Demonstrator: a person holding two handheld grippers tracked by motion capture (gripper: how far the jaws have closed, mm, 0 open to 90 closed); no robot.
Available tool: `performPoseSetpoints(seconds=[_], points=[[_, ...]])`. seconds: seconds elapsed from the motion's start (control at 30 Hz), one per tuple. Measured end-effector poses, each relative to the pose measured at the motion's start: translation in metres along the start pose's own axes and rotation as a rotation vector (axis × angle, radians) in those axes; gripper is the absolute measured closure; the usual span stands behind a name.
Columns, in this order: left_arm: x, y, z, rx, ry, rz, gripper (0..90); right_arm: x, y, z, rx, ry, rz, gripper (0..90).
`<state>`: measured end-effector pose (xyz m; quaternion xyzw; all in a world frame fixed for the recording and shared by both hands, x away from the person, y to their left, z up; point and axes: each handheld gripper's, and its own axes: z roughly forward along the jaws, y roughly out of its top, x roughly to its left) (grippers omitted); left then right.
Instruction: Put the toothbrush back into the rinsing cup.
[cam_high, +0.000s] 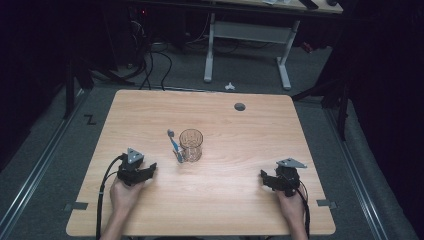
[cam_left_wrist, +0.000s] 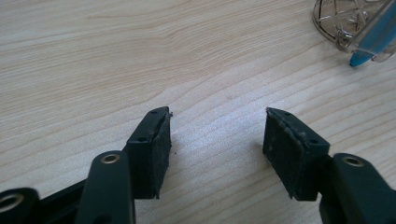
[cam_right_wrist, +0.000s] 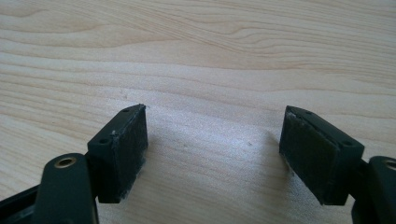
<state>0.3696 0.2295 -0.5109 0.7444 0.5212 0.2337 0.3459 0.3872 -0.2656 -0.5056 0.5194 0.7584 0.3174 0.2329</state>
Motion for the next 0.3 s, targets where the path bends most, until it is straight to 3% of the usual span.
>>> performPoseSetpoints(seconds=[0.3], points=[[-0.0014,0.0000,0.0004,0.006,-0.001,0.000,34.5,-0.0001,-0.0001,0.0000,0.000,0.000,-0.001,23.7]])
